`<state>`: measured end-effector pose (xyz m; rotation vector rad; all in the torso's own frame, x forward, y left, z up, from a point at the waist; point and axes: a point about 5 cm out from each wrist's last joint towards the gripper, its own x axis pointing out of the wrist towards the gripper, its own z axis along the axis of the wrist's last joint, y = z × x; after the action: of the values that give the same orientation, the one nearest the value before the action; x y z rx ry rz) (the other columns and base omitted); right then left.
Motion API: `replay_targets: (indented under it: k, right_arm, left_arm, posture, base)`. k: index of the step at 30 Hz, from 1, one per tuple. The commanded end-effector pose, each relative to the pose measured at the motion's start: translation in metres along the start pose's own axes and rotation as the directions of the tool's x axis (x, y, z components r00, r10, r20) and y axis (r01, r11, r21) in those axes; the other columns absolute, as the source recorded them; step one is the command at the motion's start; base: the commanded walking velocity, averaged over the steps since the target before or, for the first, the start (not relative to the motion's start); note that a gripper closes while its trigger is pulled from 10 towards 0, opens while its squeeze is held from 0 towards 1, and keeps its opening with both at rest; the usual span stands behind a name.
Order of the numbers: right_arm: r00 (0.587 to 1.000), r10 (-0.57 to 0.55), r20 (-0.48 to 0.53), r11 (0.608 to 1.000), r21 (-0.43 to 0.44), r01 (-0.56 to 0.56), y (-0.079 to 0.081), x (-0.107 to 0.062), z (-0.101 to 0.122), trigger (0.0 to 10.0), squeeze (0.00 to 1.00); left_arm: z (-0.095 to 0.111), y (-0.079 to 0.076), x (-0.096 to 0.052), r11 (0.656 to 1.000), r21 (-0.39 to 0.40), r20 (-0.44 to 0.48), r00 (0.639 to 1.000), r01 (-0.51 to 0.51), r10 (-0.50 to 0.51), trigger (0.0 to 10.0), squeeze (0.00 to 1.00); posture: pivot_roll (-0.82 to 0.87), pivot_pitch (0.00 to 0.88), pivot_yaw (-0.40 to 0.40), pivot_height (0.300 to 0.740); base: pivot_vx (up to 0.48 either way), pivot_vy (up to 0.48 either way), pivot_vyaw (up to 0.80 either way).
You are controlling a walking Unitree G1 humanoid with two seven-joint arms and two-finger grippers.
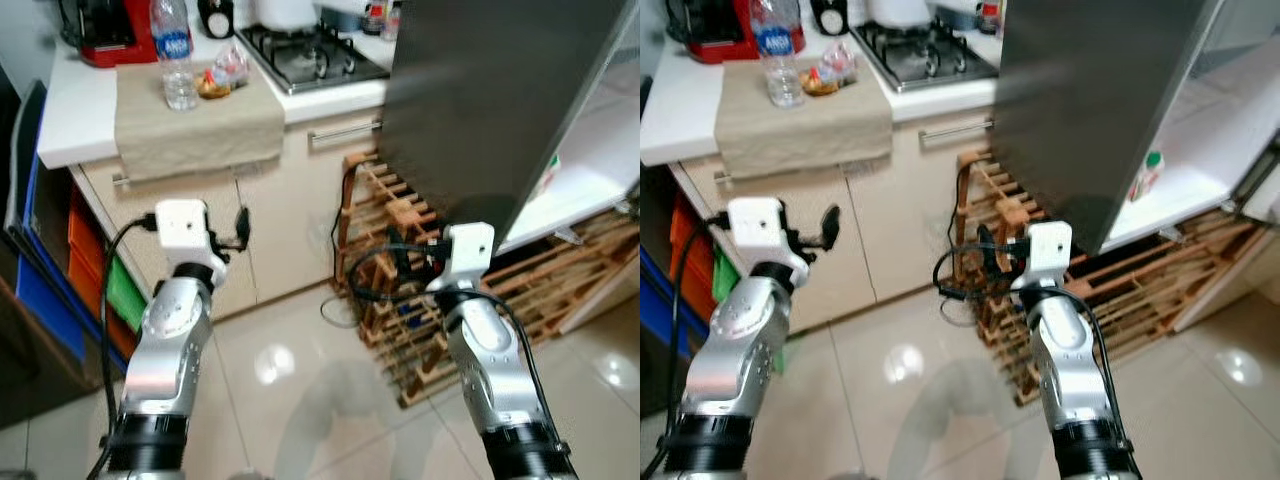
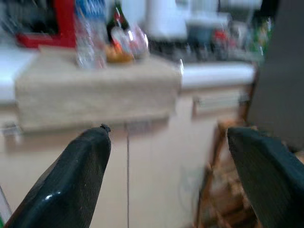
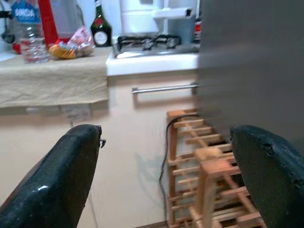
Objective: Restocking fridge
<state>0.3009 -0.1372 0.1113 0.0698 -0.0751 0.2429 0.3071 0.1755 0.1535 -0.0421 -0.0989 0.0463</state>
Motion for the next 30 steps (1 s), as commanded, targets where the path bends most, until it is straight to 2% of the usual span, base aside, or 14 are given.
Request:
replay_targets:
  k: [1, 7, 16, 21, 24, 28, 30]
  right_arm:
    - [1.000, 0.012, 0.004, 1.000, -0.008, -0.012, 0.000, 0.003, 0.002, 10.0, 0.00]
    - [1.000, 0.026, 0.011, 1.000, -0.004, -0.026, 0.003, 0.005, 0.004, 10.0, 0.00]
    - [1.000, 0.022, -0.012, 1.000, 0.002, -0.022, 0.003, 0.002, -0.001, 10.0, 0.00]
    - [0.998, -0.054, -0.025, 0.998, 0.027, 0.055, -0.005, 0.004, -0.002, 10.0, 0.00]
    - [0.999, -0.043, -0.013, 0.999, 0.030, 0.043, -0.006, 0.003, 0.000, 10.0, 0.00]
    - [1.000, -0.020, -0.006, 1.000, 0.014, 0.021, -0.004, 0.002, 0.002, 10.0, 0.00]
    - [1.000, -0.026, -0.004, 0.999, 0.022, 0.026, -0.004, 0.002, 0.002, 10.0, 0.00]
  left_arm:
    - [0.014, -0.005, 0.004, 1.000, 0.005, 0.065, 0.998, 0.001, -0.001, 10.0, 0.00]
    - [0.005, -0.012, 0.005, 0.999, 0.001, 0.014, 0.999, 0.034, -0.034, 10.0, 0.00]
    - [0.004, -0.012, 0.004, 1.000, -0.012, 0.016, 1.000, 0.026, -0.026, 10.0, 0.00]
    - [0.002, -0.011, 0.007, 1.000, 0.001, -0.005, 1.000, 0.009, -0.009, 10.0, 0.00]
    - [0.001, -0.012, 0.008, 1.000, 0.002, -0.009, 1.000, 0.008, -0.008, 10.0, 0.00]
    - [-0.002, -0.012, 0.008, 1.000, 0.020, -0.023, 1.000, 0.003, -0.002, 10.0, 0.00]
    - [-0.006, -0.006, 0.008, 0.997, 0.074, -0.046, 0.998, -0.026, 0.030, 10.0, 0.00]
  posture:
    - [0.01, 0.000, 0.006, 0.740]
    - [0.00, 0.000, 0.010, 0.740]
    - [-0.01, 0.000, 0.020, 0.740]
    - [-0.01, 0.000, 0.021, 0.740]
    - [-0.01, 0.000, 0.021, 0.740]
    - [-0.02, 0.000, 0.021, 0.740]
    - [-0.02, 0.000, 0.022, 0.740]
  base:
    - [0.480, 0.000, 0.00]
    - [0.480, 0.000, 0.00]
    - [0.470, 0.000, 0.00]
    - [0.000, 0.000, 0.00]
    - [0.000, 0.000, 0.00]
    - [0.000, 0.000, 0.68]
    - [0.000, 0.000, 0.60]
